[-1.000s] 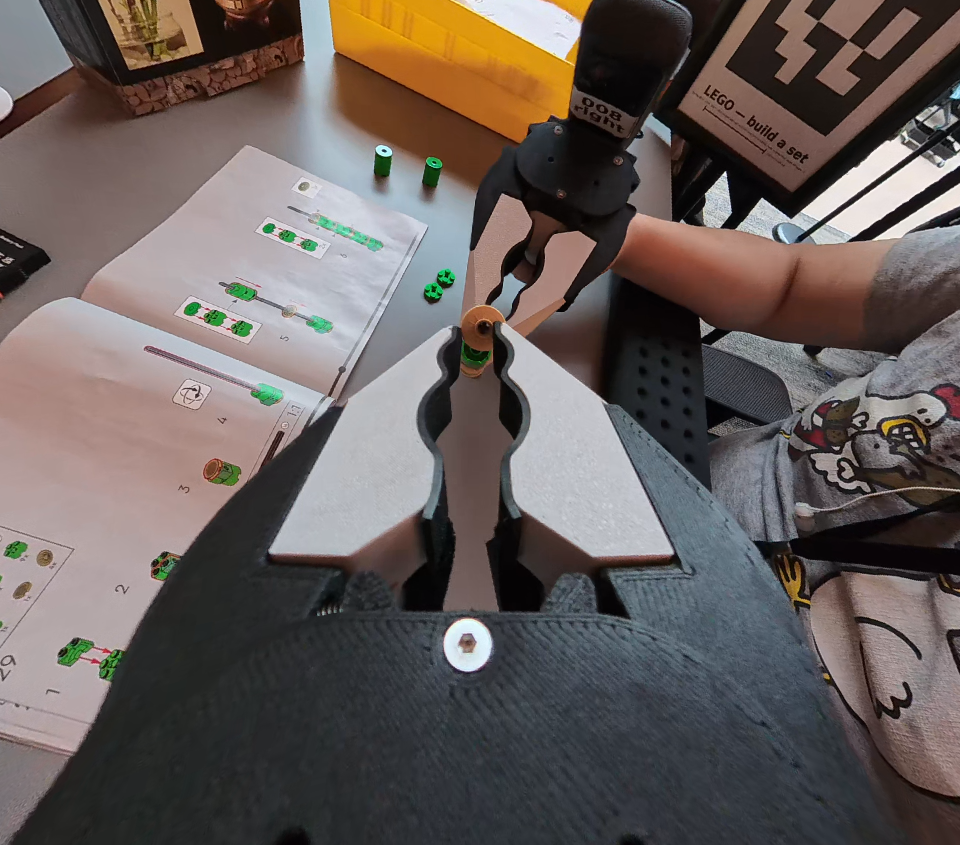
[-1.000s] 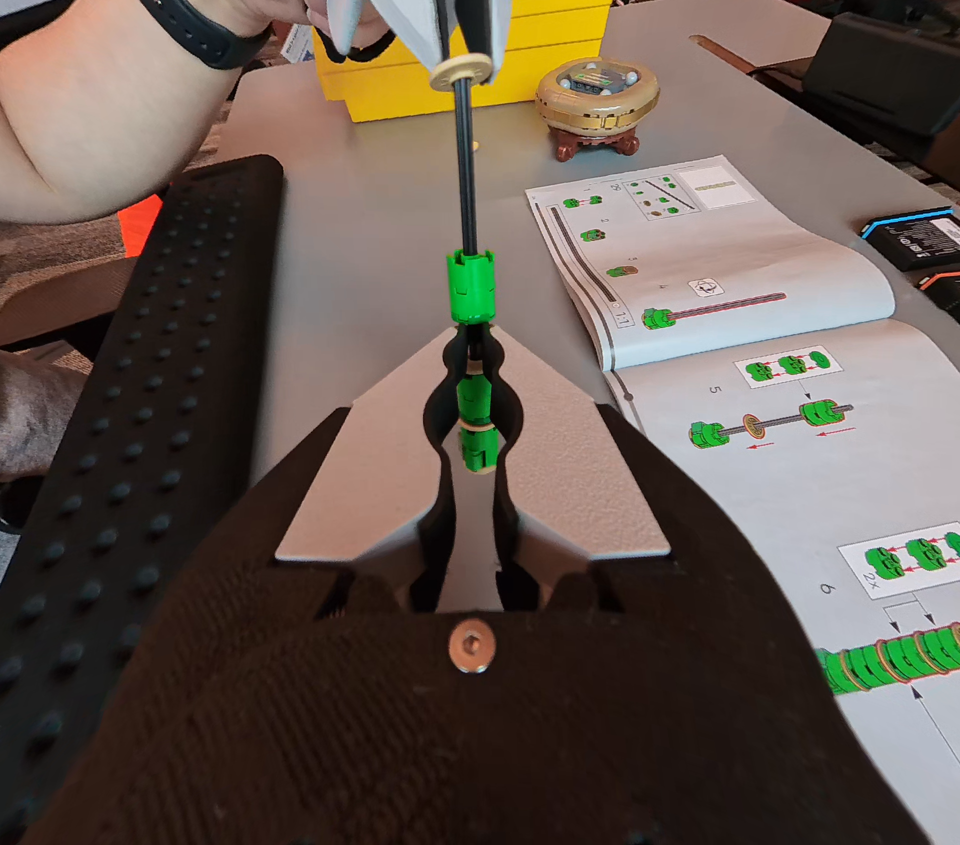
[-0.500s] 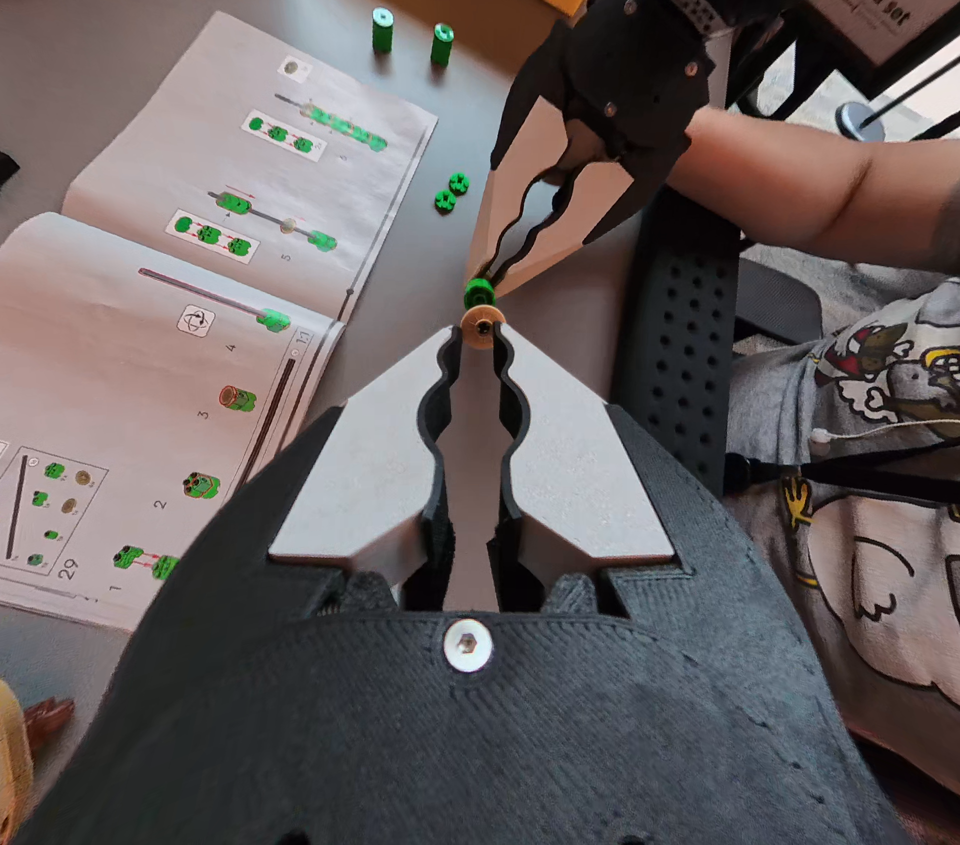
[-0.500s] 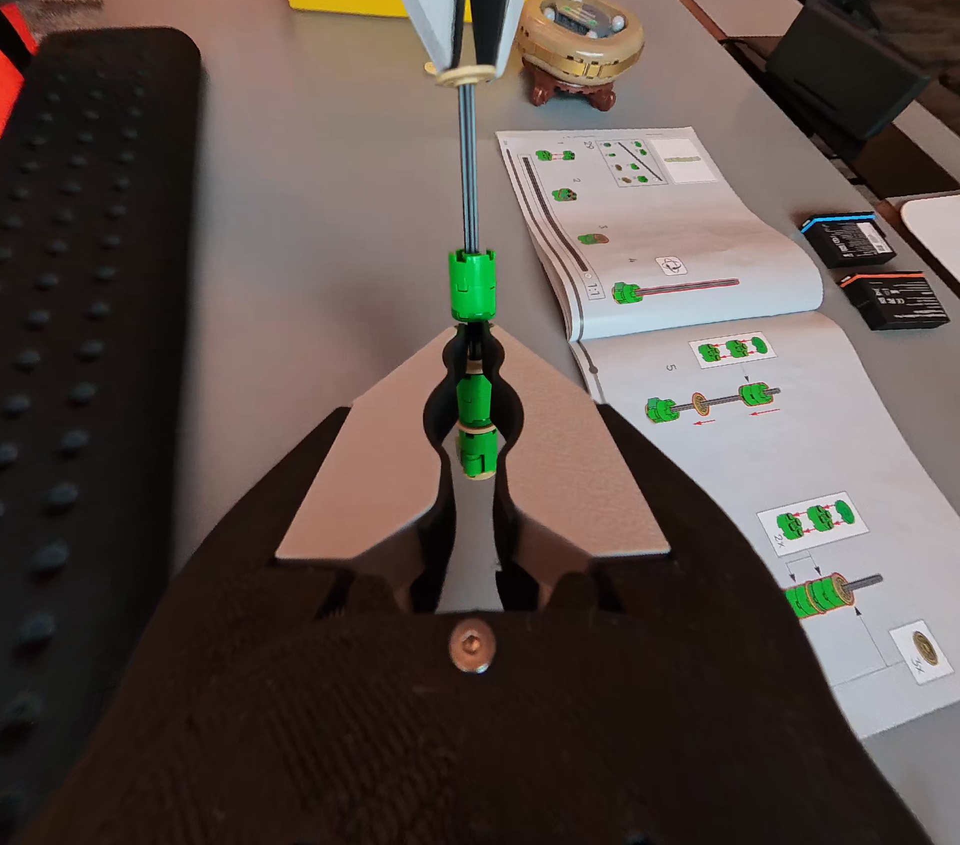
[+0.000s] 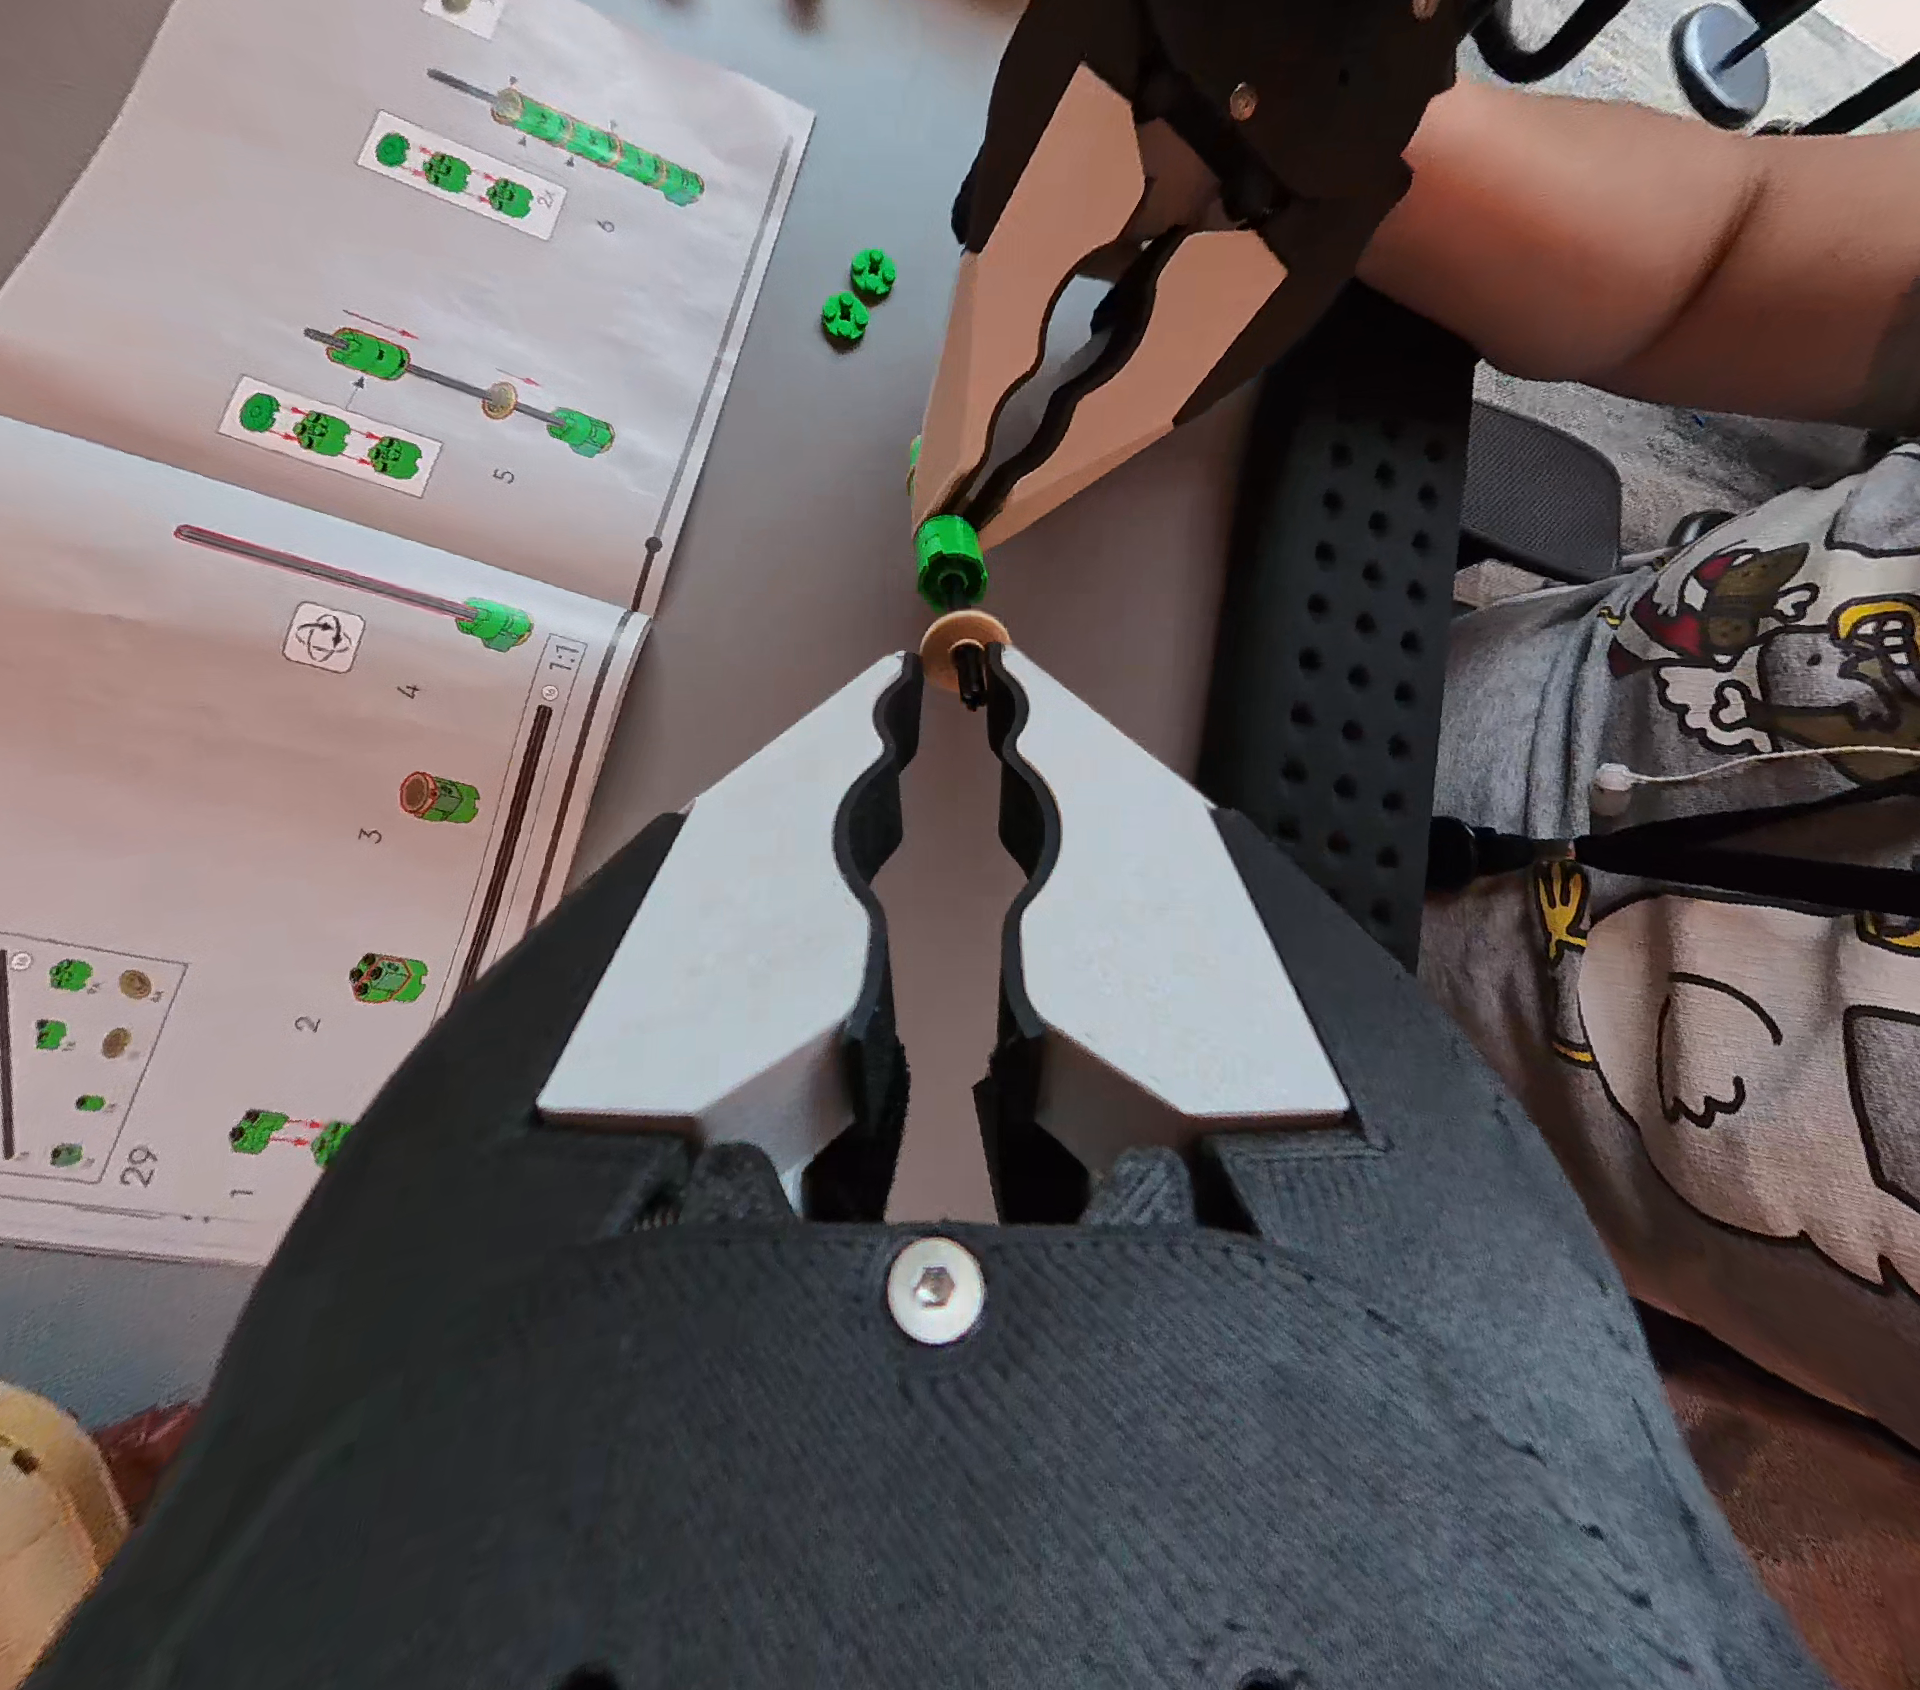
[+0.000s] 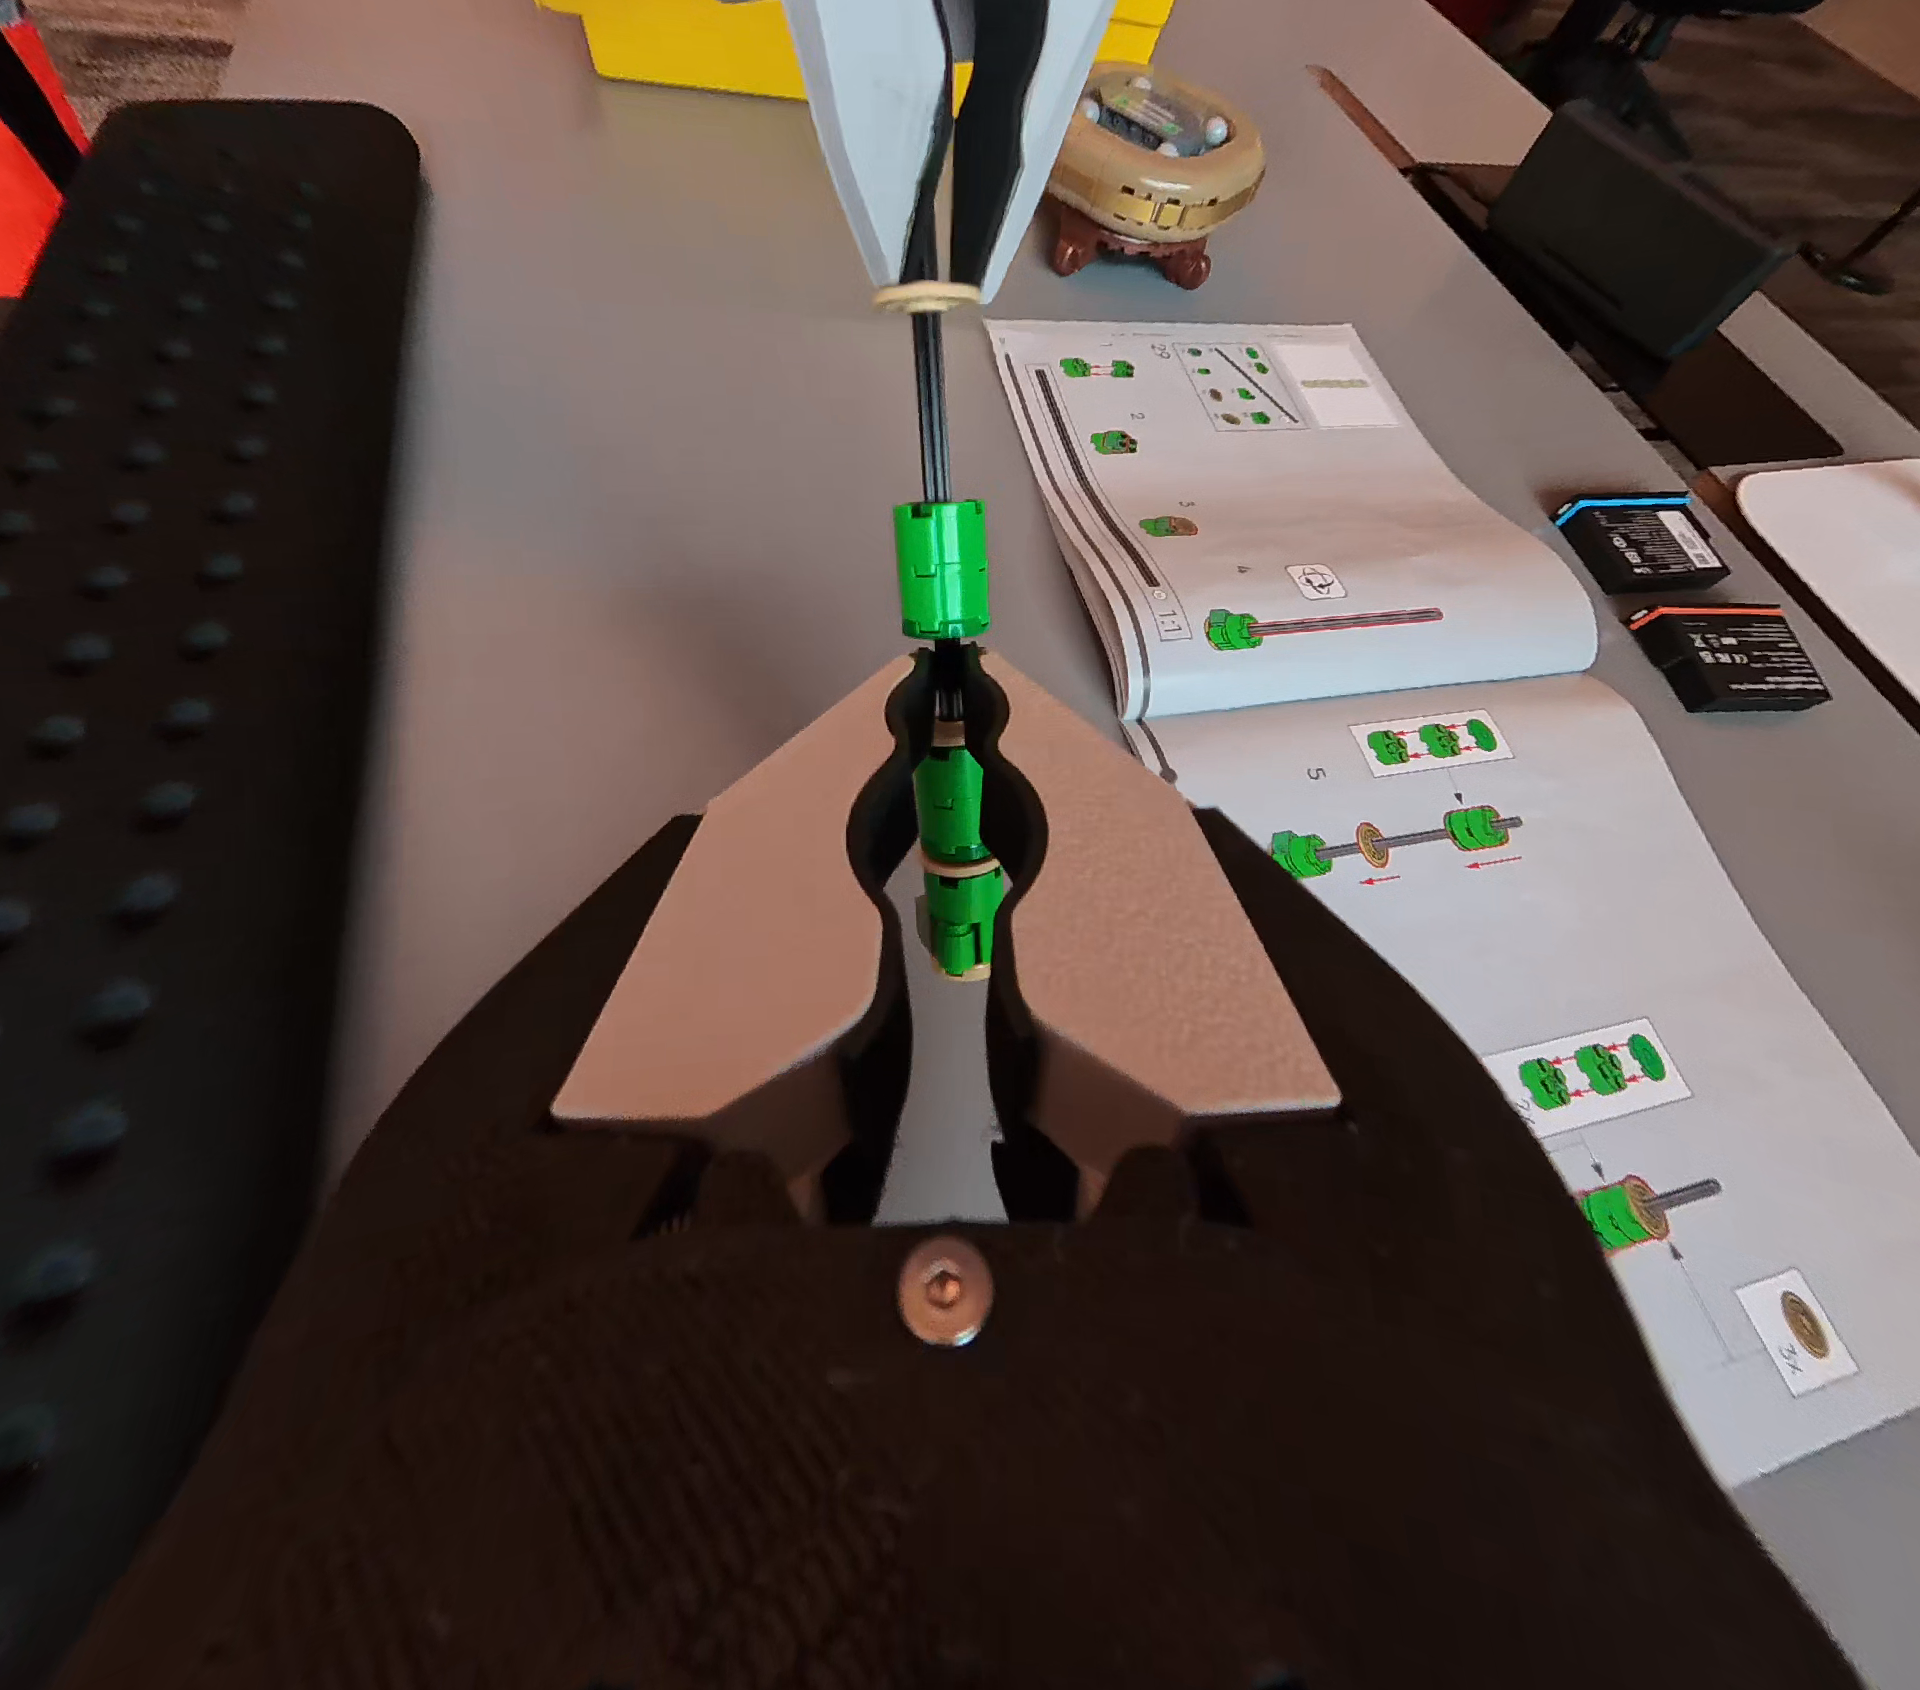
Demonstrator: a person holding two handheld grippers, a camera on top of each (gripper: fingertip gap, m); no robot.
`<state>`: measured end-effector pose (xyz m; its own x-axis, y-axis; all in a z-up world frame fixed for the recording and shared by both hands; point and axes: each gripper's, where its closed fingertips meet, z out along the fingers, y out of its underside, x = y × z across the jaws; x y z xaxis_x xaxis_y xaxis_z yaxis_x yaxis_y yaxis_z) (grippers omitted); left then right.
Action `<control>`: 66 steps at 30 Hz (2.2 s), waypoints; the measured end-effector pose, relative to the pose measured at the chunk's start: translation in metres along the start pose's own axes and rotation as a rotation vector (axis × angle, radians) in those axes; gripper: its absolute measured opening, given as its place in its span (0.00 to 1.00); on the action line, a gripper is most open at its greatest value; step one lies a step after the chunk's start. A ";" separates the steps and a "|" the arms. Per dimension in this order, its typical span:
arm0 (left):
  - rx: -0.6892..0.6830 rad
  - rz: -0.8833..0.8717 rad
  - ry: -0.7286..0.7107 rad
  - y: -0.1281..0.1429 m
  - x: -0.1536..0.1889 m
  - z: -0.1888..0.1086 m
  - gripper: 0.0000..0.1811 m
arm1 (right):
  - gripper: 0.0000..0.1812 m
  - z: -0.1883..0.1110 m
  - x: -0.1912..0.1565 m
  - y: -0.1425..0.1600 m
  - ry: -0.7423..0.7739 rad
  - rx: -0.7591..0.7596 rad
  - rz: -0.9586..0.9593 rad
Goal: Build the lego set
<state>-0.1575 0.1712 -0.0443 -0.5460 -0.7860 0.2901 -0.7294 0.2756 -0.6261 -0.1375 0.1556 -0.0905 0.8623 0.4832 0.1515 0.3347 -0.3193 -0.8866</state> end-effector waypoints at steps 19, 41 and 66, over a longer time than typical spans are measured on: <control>0.501 -0.050 0.088 -0.044 0.001 0.018 0.22 | 0.02 -0.068 0.038 -0.068 -0.293 0.686 0.656; 0.455 -0.164 0.335 -0.042 0.016 0.068 0.08 | 0.24 -0.065 0.052 -0.043 -0.356 0.575 0.813; 0.470 -0.150 0.277 -0.051 -0.003 0.054 0.26 | 0.01 -0.150 0.091 -0.045 -0.223 0.756 0.811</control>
<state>-0.0962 0.1293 -0.0520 -0.5846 -0.6053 0.5402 -0.5801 -0.1536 -0.7999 -0.0171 0.0922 0.0288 0.6078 0.5167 -0.6029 -0.6735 -0.0668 -0.7362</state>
